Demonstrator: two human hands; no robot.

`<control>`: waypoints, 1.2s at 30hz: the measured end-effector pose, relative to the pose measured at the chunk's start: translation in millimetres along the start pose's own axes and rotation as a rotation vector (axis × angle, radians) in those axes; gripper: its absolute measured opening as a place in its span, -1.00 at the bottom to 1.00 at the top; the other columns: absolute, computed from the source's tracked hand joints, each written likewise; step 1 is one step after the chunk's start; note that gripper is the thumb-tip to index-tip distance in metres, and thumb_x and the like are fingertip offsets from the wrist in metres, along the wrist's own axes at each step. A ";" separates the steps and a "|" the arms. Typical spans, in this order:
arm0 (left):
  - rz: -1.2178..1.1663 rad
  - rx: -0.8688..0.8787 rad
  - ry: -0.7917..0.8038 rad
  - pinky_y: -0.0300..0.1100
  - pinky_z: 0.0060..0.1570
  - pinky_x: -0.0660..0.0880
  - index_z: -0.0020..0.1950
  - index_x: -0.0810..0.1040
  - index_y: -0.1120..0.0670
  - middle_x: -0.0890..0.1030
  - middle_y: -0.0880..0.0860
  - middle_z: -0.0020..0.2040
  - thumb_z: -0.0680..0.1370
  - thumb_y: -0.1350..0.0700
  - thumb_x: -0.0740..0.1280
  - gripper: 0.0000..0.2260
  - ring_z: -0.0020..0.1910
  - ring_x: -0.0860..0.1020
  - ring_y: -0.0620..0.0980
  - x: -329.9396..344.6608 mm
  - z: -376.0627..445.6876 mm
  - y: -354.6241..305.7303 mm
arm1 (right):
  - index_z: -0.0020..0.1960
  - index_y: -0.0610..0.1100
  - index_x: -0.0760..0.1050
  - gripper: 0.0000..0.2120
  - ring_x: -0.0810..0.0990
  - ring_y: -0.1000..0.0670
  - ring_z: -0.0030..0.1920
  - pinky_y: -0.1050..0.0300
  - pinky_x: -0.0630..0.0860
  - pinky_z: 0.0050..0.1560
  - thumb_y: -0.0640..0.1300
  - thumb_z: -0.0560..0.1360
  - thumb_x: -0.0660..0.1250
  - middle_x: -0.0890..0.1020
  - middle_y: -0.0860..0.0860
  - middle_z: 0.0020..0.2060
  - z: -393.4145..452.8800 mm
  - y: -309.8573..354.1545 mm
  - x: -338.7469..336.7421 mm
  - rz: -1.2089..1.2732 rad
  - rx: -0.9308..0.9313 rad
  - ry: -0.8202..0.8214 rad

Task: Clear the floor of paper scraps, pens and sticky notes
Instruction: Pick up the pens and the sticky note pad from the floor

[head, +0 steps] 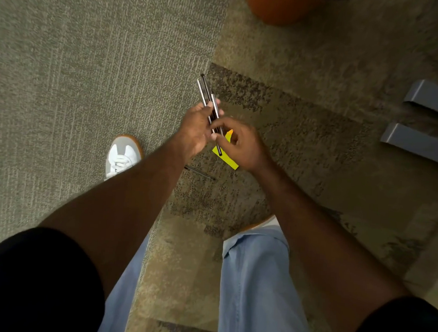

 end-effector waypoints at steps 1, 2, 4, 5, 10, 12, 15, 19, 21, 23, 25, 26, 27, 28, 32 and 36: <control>-0.017 0.024 -0.025 -0.14 -0.33 0.44 0.04 0.47 0.11 0.46 0.05 -0.26 0.72 0.17 0.06 -0.79 -0.37 0.46 -0.03 -3.4 2.4 -2.5 | 0.07 0.00 0.59 -0.80 0.52 0.28 -0.34 0.44 0.35 -0.32 -0.06 0.47 0.32 0.61 0.24 -0.23 -1.5 -0.6 -1.8 0.045 0.014 -0.061; -0.020 0.048 -0.067 -0.14 -0.36 0.44 0.01 0.46 0.11 0.41 0.05 -0.29 0.72 0.18 0.05 -0.78 -0.41 0.42 -0.03 -8.1 5.3 -5.5 | 0.11 0.00 0.61 -0.77 0.49 0.31 -0.38 0.50 0.28 -0.35 -0.12 0.48 0.32 0.60 0.32 -0.26 -3.7 -2.8 -4.3 0.064 0.031 -0.119; 0.116 0.115 -0.196 -0.17 -0.42 0.40 -0.06 0.45 0.09 0.36 0.02 -0.35 0.72 0.18 0.05 -0.76 -0.49 0.36 -0.07 -24.6 10.8 -13.0 | 0.16 0.02 0.61 -0.73 0.45 0.30 -0.40 0.47 0.23 -0.35 -0.16 0.51 0.30 0.56 0.35 -0.30 -10.3 -10.7 -7.2 0.039 0.103 -0.174; 0.236 0.156 -0.249 -0.20 -0.46 0.34 -0.07 0.45 0.08 0.36 0.00 -0.36 0.72 0.17 0.06 -0.76 -0.51 0.32 -0.11 -34.8 12.9 -16.7 | 0.17 0.02 0.61 -0.73 0.43 0.27 -0.38 0.38 0.27 -0.32 -0.16 0.52 0.30 0.55 0.28 -0.32 -13.9 -15.7 -6.4 0.011 0.151 -0.177; 0.869 0.392 -0.199 -0.19 -0.42 0.24 -0.22 0.38 0.06 0.33 0.00 -0.37 0.61 -0.09 0.31 -0.69 -0.43 0.27 -0.10 -75.4 15.8 -27.9 | 0.19 -0.06 0.59 -0.74 0.62 -0.15 -0.07 0.10 0.41 -0.20 -0.20 0.53 0.29 0.68 -0.06 -0.07 -30.3 -36.6 15.8 -0.226 0.301 -0.099; 1.220 0.423 -0.138 -0.16 -0.38 0.31 -0.25 0.40 0.06 0.40 0.01 -0.37 0.52 -0.12 0.42 -0.66 -0.41 0.36 -0.05 -84.1 22.2 -28.5 | 0.23 -0.06 0.55 -0.71 0.60 -0.20 0.07 -0.02 0.51 -0.08 -0.21 0.53 0.28 0.66 -0.12 0.07 -33.2 -46.7 27.3 -0.327 0.347 -0.061; 1.685 0.526 -0.077 -0.13 -0.30 0.39 -0.18 0.51 0.06 0.55 0.07 -0.28 0.51 -0.07 0.40 -0.78 -0.26 0.56 0.12 -86.0 37.2 -24.3 | 0.33 -0.04 0.46 -0.61 0.49 -0.18 0.27 -0.06 0.51 0.13 -0.22 0.52 0.30 0.54 -0.10 0.27 -32.2 -66.6 38.4 -0.460 0.473 -0.085; 1.916 0.556 -0.056 0.02 -0.09 0.50 0.05 0.55 0.11 0.61 0.18 0.00 0.50 -0.07 0.43 -0.72 -0.01 0.60 0.24 -75.8 59.1 -6.7 | 0.35 -0.07 0.41 -0.55 0.45 -0.17 0.31 -0.03 0.43 0.25 -0.20 0.49 0.36 0.47 -0.10 0.32 -21.3 -90.0 44.5 -0.564 0.545 -0.141; 1.967 0.524 -0.072 0.06 -0.03 0.51 0.13 0.51 0.12 0.59 0.21 0.08 0.50 -0.06 0.45 -0.66 0.03 0.60 0.27 -73.0 68.6 5.5 | 0.36 -0.06 0.39 -0.53 0.46 -0.18 0.31 -0.05 0.43 0.25 -0.16 0.48 0.39 0.46 -0.10 0.33 -15.4 -96.6 46.4 -0.585 0.556 -0.149; 2.015 0.491 -0.099 0.08 -0.03 0.51 0.21 0.45 0.14 0.57 0.22 0.13 0.51 -0.04 0.45 -0.61 0.06 0.60 0.30 -74.1 76.9 17.2 | 0.38 -0.03 0.38 -0.50 0.46 -0.17 0.31 -0.06 0.44 0.23 -0.14 0.48 0.41 0.46 -0.09 0.34 -10.3 -98.5 49.3 -0.595 0.531 -0.147; 2.041 0.467 -0.118 0.10 -0.05 0.51 0.26 0.39 0.15 0.57 0.24 0.14 0.51 -0.02 0.45 -0.56 0.08 0.60 0.32 -77.0 82.9 26.0 | 0.40 -0.01 0.36 -0.47 0.46 -0.15 0.32 -0.05 0.44 0.23 -0.11 0.47 0.42 0.45 -0.07 0.34 -5.9 -100.1 51.5 -0.607 0.477 -0.134; 2.030 0.459 -0.132 0.10 -0.06 0.51 0.25 0.39 0.14 0.58 0.25 0.13 0.50 -0.01 0.46 -0.56 0.07 0.60 0.33 -78.0 84.5 28.1 | 0.41 0.00 0.35 -0.46 0.45 -0.15 0.32 -0.04 0.44 0.24 -0.10 0.47 0.43 0.44 -0.07 0.34 -4.6 -101.4 51.2 -0.612 0.456 -0.128; 2.011 0.456 -0.147 0.10 -0.06 0.51 0.23 0.40 0.14 0.60 0.26 0.11 0.50 0.00 0.46 -0.58 0.06 0.60 0.34 -78.3 85.2 28.7 | 0.41 -0.01 0.34 -0.45 0.45 -0.15 0.33 -0.04 0.43 0.24 -0.08 0.47 0.44 0.44 -0.07 0.35 -4.1 -102.9 49.8 -0.617 0.444 -0.124; 1.992 0.461 -0.155 0.09 -0.05 0.51 0.21 0.42 0.13 0.61 0.25 0.09 0.51 0.01 0.44 -0.63 0.06 0.61 0.34 -78.5 84.7 28.1 | 0.41 -0.02 0.34 -0.44 0.45 -0.15 0.33 -0.04 0.42 0.26 -0.06 0.47 0.43 0.44 -0.08 0.35 -4.8 -104.5 47.8 -0.622 0.439 -0.126; 1.999 0.500 -0.100 0.07 -0.06 0.52 0.11 0.51 0.14 0.61 0.23 0.06 0.57 0.08 0.32 -0.82 0.01 0.61 0.32 -83.5 73.7 19.8 | 0.42 -0.07 0.36 -0.45 0.43 -0.17 0.36 -0.03 0.37 0.33 -0.05 0.48 0.42 0.44 -0.11 0.37 -14.9 -103.6 41.7 -0.571 0.438 -0.151; 2.035 0.501 -0.056 0.07 -0.10 0.51 0.15 0.48 0.16 0.57 0.23 0.06 0.57 0.02 0.34 -0.74 -0.02 0.60 0.30 -95.7 60.3 14.9 | 0.45 -0.09 0.33 -0.44 0.41 -0.16 0.38 -0.05 0.38 0.34 -0.05 0.51 0.39 0.42 -0.11 0.40 -20.9 -98.8 36.7 -0.570 0.459 -0.120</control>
Point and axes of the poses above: each hand's wrist, its own z-axis towards the middle knuckle, its own x-axis out of the palm, y = z × x, the point moved 3 cm from there along z, towards the middle knuckle
